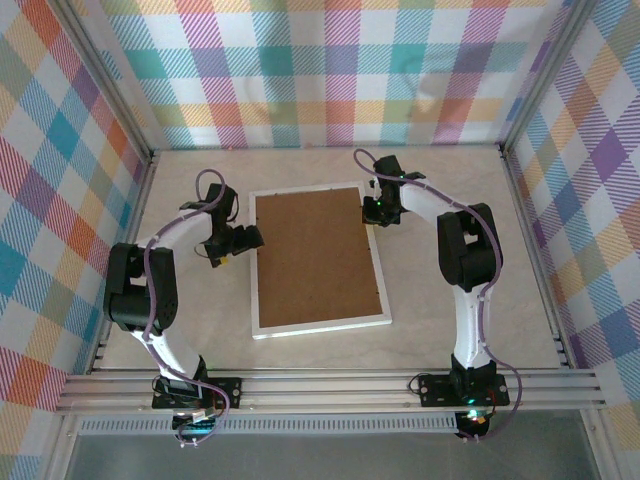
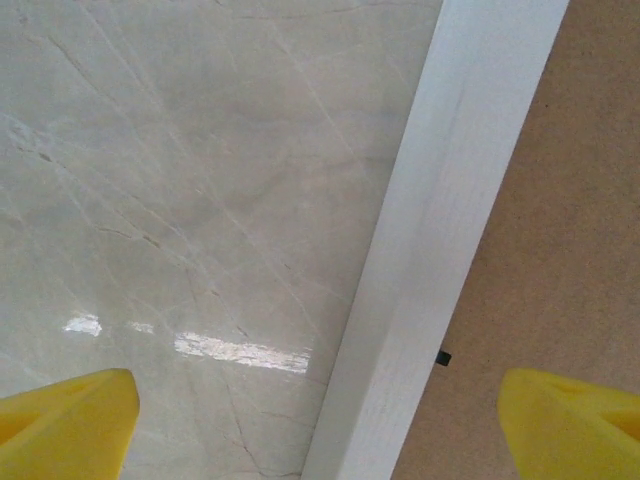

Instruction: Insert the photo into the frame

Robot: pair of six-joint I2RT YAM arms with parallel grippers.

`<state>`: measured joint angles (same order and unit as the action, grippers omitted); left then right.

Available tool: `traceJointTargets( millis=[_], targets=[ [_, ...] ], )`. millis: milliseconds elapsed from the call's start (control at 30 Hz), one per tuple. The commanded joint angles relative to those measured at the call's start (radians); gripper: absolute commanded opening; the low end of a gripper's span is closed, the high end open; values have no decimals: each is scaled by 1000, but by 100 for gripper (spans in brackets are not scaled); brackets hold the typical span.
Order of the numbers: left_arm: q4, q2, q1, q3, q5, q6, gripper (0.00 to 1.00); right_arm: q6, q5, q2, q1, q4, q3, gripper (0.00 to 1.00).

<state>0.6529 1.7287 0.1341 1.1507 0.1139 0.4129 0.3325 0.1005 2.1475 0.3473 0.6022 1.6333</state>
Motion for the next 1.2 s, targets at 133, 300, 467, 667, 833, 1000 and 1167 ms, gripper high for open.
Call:
traceJointTargets(
  millis=[133, 300, 467, 667, 833, 1000, 1167],
  targets=[
    [12, 33, -9, -31, -11, -16, 92, 12, -5, 26, 13, 96, -9, 16],
    [2, 44, -9, -48, -13, -17, 92, 10, -4, 24, 14, 94, -8, 16],
    [-11, 66, -10, -72, -14, -16, 92, 11, -2, 27, 13, 93, -7, 16],
    [-28, 125, -10, -81, -2, -14, 91, 14, 1, 20, 13, 88, -18, 16],
    [-26, 150, -4, -95, 3, -12, 90, 19, 7, 16, 13, 81, -22, 16],
    [1, 98, -3, -64, 10, -8, 90, 17, -6, 16, 13, 83, -21, 16],
    [56, -4, -4, 23, -3, -17, 93, 20, -24, 15, 4, 86, -23, 16]
  ],
)
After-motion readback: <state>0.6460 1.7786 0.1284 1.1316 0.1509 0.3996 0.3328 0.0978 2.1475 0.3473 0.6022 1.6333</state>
